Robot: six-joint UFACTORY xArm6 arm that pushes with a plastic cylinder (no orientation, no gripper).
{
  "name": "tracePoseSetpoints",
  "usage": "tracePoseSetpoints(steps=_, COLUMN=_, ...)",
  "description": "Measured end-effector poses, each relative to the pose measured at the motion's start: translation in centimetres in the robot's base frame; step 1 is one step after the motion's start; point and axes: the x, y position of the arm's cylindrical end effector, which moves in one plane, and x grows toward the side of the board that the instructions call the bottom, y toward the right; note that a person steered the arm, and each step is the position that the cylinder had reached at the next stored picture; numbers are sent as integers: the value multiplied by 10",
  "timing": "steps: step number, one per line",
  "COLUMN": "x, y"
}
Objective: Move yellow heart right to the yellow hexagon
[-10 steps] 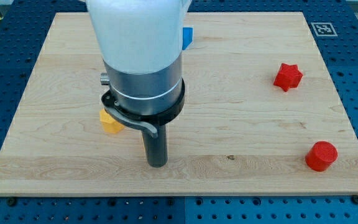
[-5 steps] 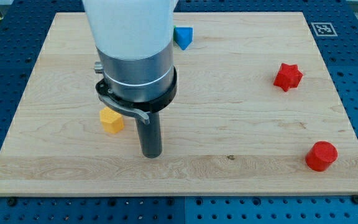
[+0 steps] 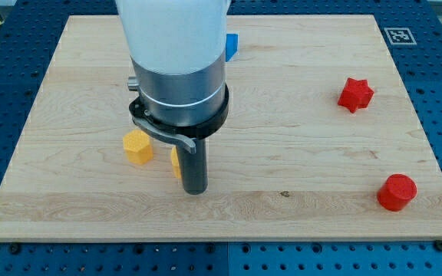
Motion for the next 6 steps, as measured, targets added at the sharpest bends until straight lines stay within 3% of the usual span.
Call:
tracePoseSetpoints(steps=4, x=-26, y=0)
tracePoseSetpoints(steps=6, x=-6, y=26)
